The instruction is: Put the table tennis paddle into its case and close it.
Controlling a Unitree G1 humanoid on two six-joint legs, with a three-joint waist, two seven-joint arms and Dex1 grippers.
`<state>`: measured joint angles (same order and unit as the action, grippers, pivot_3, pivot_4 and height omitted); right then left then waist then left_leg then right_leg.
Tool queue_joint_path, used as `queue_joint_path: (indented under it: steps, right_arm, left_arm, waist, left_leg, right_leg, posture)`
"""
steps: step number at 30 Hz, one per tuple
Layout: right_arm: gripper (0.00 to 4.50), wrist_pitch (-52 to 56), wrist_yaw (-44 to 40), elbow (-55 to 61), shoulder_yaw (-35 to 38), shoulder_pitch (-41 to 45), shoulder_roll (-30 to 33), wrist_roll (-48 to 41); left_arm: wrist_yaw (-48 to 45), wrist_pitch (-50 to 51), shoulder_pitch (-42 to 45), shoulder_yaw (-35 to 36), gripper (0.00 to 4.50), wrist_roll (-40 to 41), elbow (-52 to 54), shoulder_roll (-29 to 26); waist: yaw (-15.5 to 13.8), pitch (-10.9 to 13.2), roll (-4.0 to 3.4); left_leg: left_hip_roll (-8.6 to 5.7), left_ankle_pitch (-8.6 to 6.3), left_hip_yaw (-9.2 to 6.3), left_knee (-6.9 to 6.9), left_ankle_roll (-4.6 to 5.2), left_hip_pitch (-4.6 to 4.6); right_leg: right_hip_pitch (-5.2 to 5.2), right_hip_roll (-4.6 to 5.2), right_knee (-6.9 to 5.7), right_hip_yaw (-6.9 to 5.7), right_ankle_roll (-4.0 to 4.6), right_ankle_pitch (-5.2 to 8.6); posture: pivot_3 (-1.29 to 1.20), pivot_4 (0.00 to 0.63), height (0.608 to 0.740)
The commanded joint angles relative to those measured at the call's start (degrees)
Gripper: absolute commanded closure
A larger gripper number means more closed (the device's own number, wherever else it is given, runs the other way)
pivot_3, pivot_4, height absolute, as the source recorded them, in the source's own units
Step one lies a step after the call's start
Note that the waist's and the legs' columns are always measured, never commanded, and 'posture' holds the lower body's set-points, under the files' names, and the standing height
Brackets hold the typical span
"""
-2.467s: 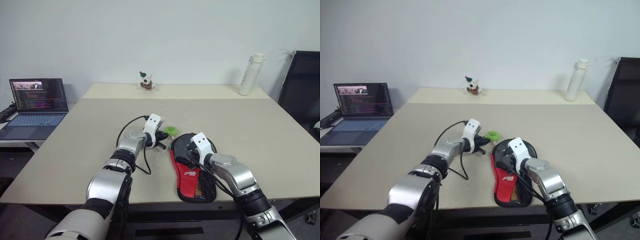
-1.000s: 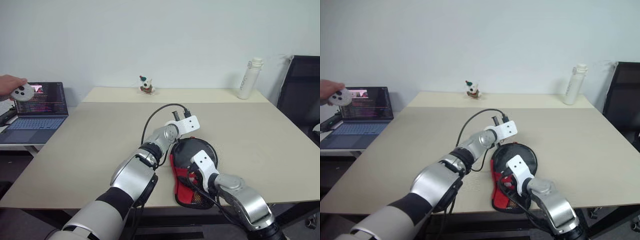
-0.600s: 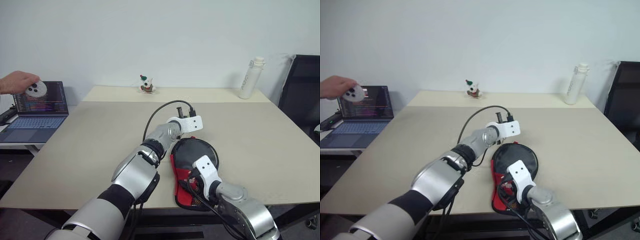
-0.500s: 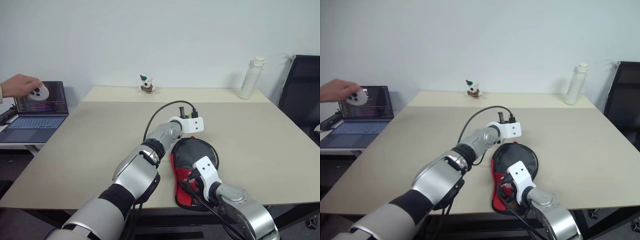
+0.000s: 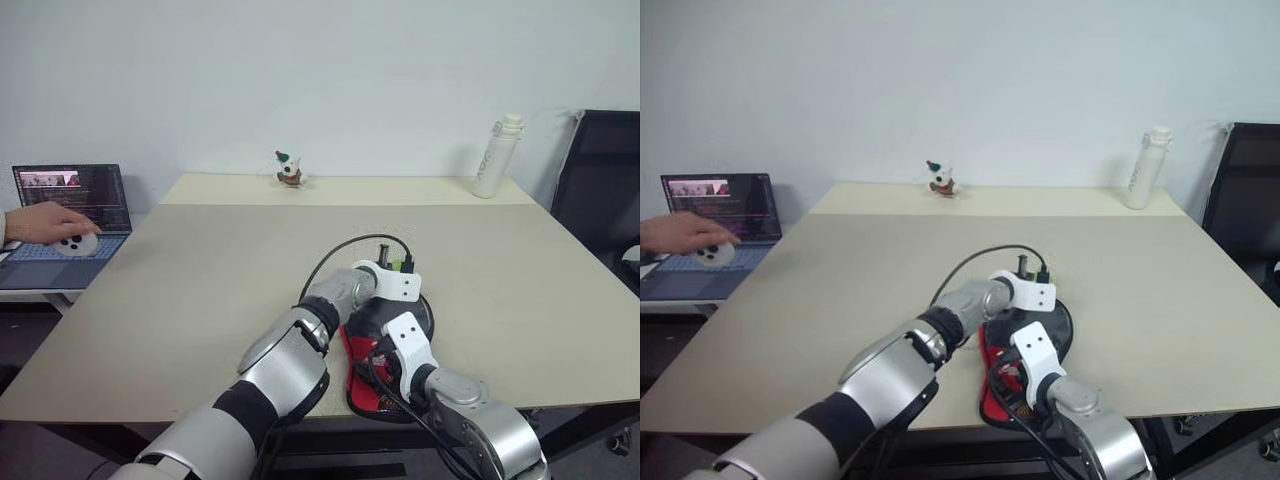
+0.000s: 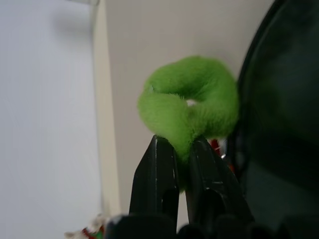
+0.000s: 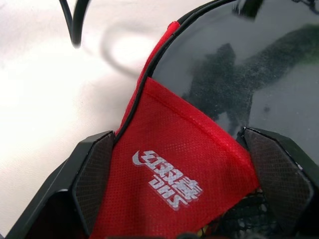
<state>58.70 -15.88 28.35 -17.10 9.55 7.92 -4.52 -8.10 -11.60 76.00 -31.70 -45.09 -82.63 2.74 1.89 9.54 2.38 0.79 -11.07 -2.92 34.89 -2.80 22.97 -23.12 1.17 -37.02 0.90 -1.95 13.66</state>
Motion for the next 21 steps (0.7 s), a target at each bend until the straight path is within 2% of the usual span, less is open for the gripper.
queue_joint_path:
  steps: [1, 8, 14, 21]
  right_arm:
    - [0.0, 8.6, -1.3, -7.5, -3.8, -4.2, -0.4, -2.9]
    - [0.0, 8.3, -2.1, -8.7, -2.8, -2.8, 0.2, -2.9]
    - [0.0, 8.2, -3.9, -10.8, 0.4, 1.8, 1.8, -4.1]
    - [0.0, 10.2, -6.7, -8.5, 4.8, 6.9, 4.6, -7.7]
  left_arm:
    - [-1.4, -0.7, 0.1, 1.6, 4.18, 2.0, 2.2, 1.0]
    - [-4.5, -0.6, 0.6, 5.6, 1.78, 6.1, 2.5, 1.8]
    - [-6.8, -1.9, 2.5, 10.0, 1.78, 10.3, 3.1, 0.0]
    - [-13.6, -4.7, 3.4, 19.0, 1.78, 19.9, 4.9, -5.5]
  waist:
    - [0.0, -0.1, 0.0]
    - [0.0, -0.2, 0.07]
    - [0.4, -0.2, 0.07]
    - [0.5, -0.2, 0.05]
  left_leg:
    - [0.0, 0.0, 0.0, 0.0, 0.0, -0.01]
    - [0.0, 0.0, 0.0, 0.0, 0.0, -0.02]
    - [0.03, 0.0, 0.0, 0.01, 0.01, -0.12]
    - [0.03, 0.03, -0.03, 0.04, 0.04, -0.15]
  right_leg:
    - [0.01, 0.0, 0.0, -0.01, 0.01, 0.01]
    - [0.02, 0.0, 0.01, 0.0, 0.01, 0.01]
    - [0.03, -0.01, -0.08, 0.0, 0.0, 0.0]
    - [0.04, 0.0, -0.09, -0.02, -0.05, -0.09]
  posture:
    - [0.0, 0.15, 0.74]
    - [0.0, 0.15, 0.74]
    - [0.0, 0.15, 0.74]
    - [0.0, 0.15, 0.74]
